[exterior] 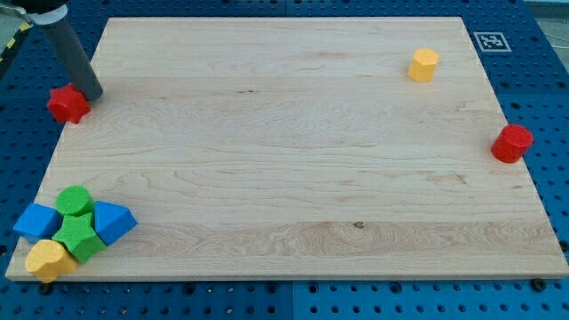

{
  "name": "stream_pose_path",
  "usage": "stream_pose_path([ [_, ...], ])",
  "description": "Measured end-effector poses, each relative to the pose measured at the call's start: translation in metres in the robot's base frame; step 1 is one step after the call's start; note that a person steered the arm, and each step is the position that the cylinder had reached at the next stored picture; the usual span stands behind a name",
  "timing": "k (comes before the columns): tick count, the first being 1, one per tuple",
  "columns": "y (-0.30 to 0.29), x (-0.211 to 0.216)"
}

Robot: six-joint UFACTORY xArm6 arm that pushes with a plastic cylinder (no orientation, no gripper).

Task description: Push the yellow hexagon slightly to the right side

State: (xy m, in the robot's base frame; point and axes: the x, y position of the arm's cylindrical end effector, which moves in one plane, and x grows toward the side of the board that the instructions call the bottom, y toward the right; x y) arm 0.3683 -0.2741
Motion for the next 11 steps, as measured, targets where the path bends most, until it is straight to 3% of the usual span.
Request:
stream_pose_path([
  [4, 0.178, -0.015],
  [7, 0.268, -0.075],
  [11, 0.413, -0.043],
])
